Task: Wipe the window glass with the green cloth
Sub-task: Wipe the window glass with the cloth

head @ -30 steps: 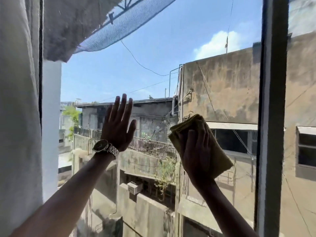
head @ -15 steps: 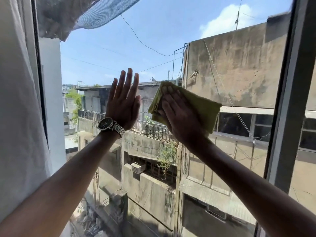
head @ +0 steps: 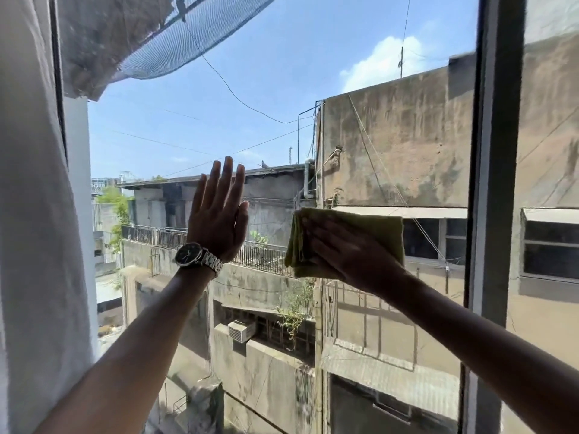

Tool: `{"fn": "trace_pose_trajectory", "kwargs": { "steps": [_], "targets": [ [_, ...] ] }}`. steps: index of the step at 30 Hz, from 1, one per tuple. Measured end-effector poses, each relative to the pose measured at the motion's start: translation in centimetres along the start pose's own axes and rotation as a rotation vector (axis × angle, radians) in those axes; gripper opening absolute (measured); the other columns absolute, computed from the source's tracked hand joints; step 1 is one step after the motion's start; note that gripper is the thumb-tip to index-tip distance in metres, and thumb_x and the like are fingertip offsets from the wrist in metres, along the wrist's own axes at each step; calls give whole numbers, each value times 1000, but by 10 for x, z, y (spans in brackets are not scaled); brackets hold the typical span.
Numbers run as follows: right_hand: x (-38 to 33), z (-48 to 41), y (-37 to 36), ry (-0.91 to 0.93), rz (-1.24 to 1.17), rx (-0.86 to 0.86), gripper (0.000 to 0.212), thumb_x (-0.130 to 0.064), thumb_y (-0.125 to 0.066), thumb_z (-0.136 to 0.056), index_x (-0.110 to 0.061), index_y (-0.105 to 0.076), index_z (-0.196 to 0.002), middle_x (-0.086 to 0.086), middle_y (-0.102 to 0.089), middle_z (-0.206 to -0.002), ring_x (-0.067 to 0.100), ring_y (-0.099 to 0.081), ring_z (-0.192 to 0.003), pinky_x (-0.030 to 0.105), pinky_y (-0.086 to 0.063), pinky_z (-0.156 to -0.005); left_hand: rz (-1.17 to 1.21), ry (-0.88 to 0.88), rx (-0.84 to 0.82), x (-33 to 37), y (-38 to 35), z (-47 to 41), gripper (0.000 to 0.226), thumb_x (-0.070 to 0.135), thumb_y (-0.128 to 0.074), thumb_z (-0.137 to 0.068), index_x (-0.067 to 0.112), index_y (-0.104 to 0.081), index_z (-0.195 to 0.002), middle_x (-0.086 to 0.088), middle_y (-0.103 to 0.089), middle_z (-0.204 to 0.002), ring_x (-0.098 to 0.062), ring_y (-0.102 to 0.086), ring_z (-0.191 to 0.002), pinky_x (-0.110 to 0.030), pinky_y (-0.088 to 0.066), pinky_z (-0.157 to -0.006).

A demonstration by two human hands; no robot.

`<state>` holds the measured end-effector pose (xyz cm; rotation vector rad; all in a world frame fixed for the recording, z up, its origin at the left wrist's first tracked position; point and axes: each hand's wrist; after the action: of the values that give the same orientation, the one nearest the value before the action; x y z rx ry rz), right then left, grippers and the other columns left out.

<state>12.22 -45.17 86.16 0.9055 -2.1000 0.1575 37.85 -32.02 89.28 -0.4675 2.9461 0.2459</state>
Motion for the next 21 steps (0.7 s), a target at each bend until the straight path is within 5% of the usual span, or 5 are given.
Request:
{"fn": "trace_pose_trajectory", "kwargs": {
  "steps": [5,10,21],
  "targets": [
    [54,-34,16,-355,-40,128,40,-31,-52,-105,-3,-54,-133,19,-48,-151,25,-36,-146,39,-30,-124,0,-7,13,-3,-5,2,64,37,-17,-104,10,-22,-162,-15,-18,-172,-28,-13,-162,-51,-17,-132],
    [37,-74,6,-574,-163,245,38,-28,-50,-106,-3,-57,-134,18,-48,-151,28,-39,-146,43,-34,-123,-17,-16,14,-6,-8,2,64,36,-17,-104,11,-20,-162,-13,-15,-172,-27,-9,-162,-49,-13,-133],
    [-23,3,5,-31,28,-44,37,-25,-46,-107,-2,-59,-133,18,-51,-149,29,-44,-143,47,-39,-120,2,-17,4,-1,-2,3,64,33,-22,-102,11,-21,-162,-14,-18,-172,-28,-12,-162,-50,-14,-132]
  ]
}}
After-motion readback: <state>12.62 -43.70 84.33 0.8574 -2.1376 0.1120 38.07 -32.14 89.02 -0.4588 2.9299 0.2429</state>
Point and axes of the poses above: each hand's wrist, its own z-axis away from the middle knuckle, its own y-axis out of the back of the hand, x = y × z
